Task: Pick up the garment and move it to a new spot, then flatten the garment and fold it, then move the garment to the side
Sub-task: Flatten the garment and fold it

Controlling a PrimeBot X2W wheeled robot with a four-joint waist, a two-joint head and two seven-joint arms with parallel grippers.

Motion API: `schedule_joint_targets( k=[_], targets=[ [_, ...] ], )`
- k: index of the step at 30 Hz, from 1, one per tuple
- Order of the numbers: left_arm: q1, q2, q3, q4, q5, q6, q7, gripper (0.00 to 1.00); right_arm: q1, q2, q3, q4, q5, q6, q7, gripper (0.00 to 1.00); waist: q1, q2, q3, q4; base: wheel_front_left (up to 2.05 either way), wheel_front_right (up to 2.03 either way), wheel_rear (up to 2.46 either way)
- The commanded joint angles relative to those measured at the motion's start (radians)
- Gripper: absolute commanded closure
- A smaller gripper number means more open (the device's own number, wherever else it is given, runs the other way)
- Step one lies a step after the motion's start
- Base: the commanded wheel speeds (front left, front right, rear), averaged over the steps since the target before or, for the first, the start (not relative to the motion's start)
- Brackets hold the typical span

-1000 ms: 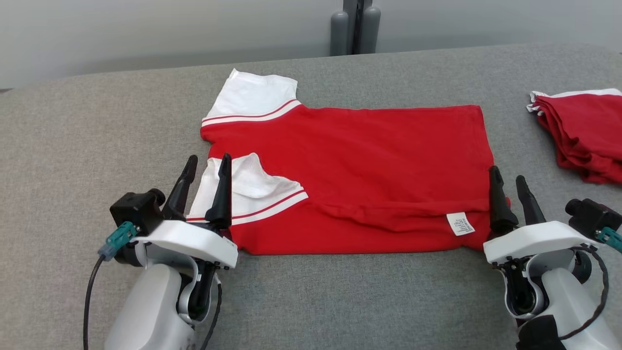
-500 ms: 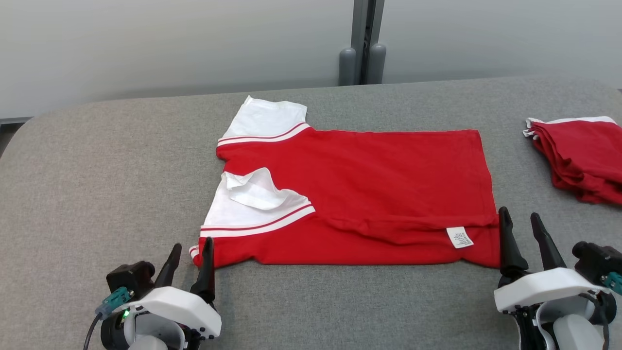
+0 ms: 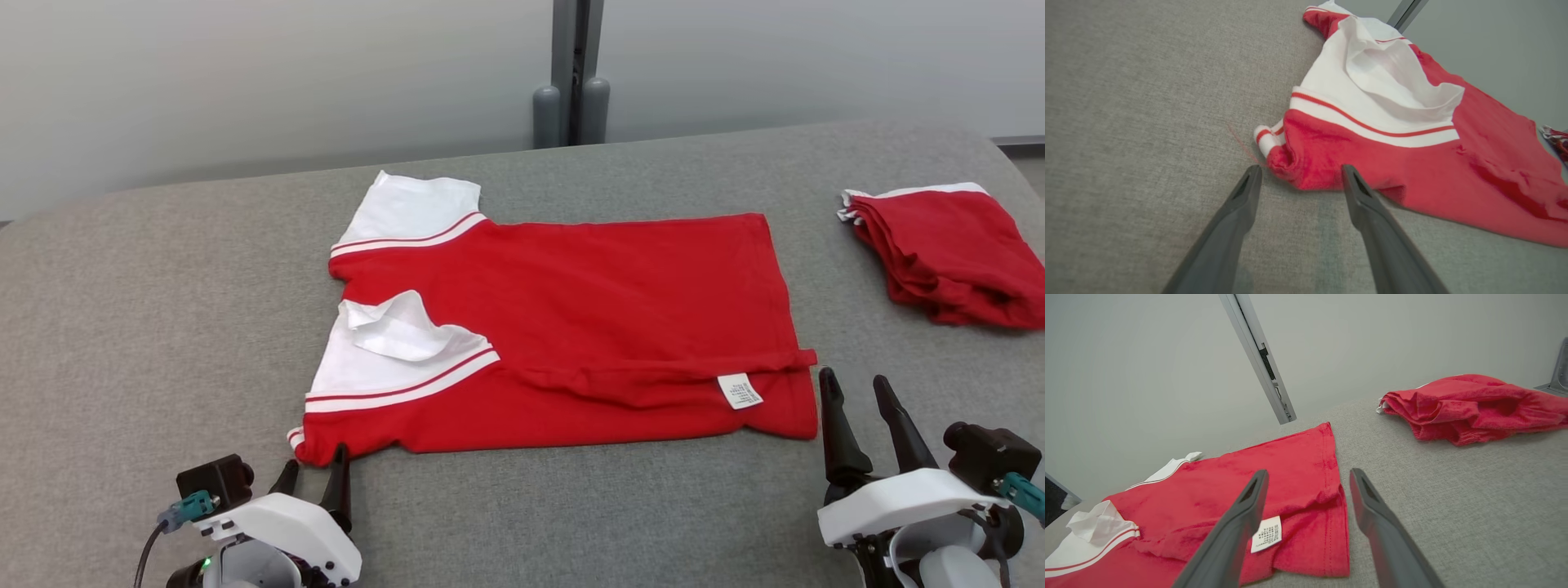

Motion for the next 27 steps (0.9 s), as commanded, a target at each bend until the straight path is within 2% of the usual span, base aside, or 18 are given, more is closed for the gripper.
schedule_joint_targets(
  k=[1, 3, 4, 6, 8, 9, 10, 11, 12, 20, 27],
  targets=[
    [-0.017, 0.004, 0.005, 0.011, -0.007, 0.005, 0.0, 0.0, 0.007, -0.006, 0.0, -0.004, -0.008, 0.001, 0.004, 0.0, 0.0, 0.0, 0.005, -0.011, 0.0, 0.0, 0.0],
    [-0.029, 0.004, 0.007, 0.023, -0.01, 0.005, -0.003, 0.0, 0.011, -0.006, -0.001, -0.002, -0.009, 0.001, 0.007, 0.0, 0.0, 0.0, 0.007, -0.017, 0.0, 0.0, 0.0],
    [-0.034, 0.004, 0.01, 0.031, -0.012, 0.005, -0.005, 0.05, 0.012, -0.006, 0.0, 0.0, -0.011, 0.0, 0.011, 0.0, 0.0, 0.0, 0.008, -0.021, 0.0, 0.0, 0.0],
    [-0.04, 0.003, 0.016, 0.048, -0.024, 0.005, -0.007, 0.21, 0.015, -0.006, -0.002, 0.005, -0.017, 0.001, 0.015, 0.0, 0.0, 0.0, 0.01, -0.025, 0.0, 0.0, 0.0],
    [-0.053, 0.002, 0.022, 0.062, -0.032, 0.001, -0.016, 0.52, 0.017, -0.006, -0.002, 0.011, -0.019, 0.001, 0.021, 0.0, 0.0, 0.0, 0.012, -0.027, 0.0, 0.0, 0.0],
    [-0.058, 0.002, 0.025, 0.07, -0.036, -0.002, -0.022, 0.58, 0.017, -0.006, -0.002, 0.012, -0.024, 0.001, 0.023, 0.0, 0.0, 0.0, 0.013, -0.028, 0.0, 0.0, 0.0],
    [-0.063, 0.001, 0.026, 0.078, -0.039, -0.004, -0.025, 0.7, 0.016, -0.006, -0.001, 0.016, -0.027, 0.001, 0.025, 0.0, 0.0, 0.0, 0.014, -0.028, 0.0, 0.0, 0.0],
    [-0.068, 0.001, 0.027, 0.088, -0.039, -0.006, -0.03, 0.88, 0.016, -0.006, 0.001, 0.019, -0.024, 0.001, 0.028, 0.0, 0.0, 0.0, 0.014, -0.028, 0.0, 0.0, 0.0],
    [-0.072, 0.001, 0.026, 0.095, -0.039, -0.01, -0.034, 1.0, 0.016, -0.006, 0.002, 0.022, -0.022, 0.001, 0.028, 0.0, 0.0, 0.0, 0.015, -0.028, 0.0, 0.0, 0.0],
    [-0.1, 0.012, 0.006, 0.101, -0.009, -0.031, -0.108, 1.0, 0.01, -0.006, -0.015, 0.07, -0.03, 0.0, 0.053, 0.0, 0.0, 0.0, 0.015, -0.012, 0.0, 0.0, 0.0],
    [-0.078, 0.029, -0.002, -0.014, 0.008, -0.028, -0.147, 1.0, -0.004, -0.007, -0.045, 0.137, -0.016, 0.0, 0.082, 0.0, 0.0, 0.0, 0.014, 0.025, 0.0, 0.0, 0.0]
  ],
)
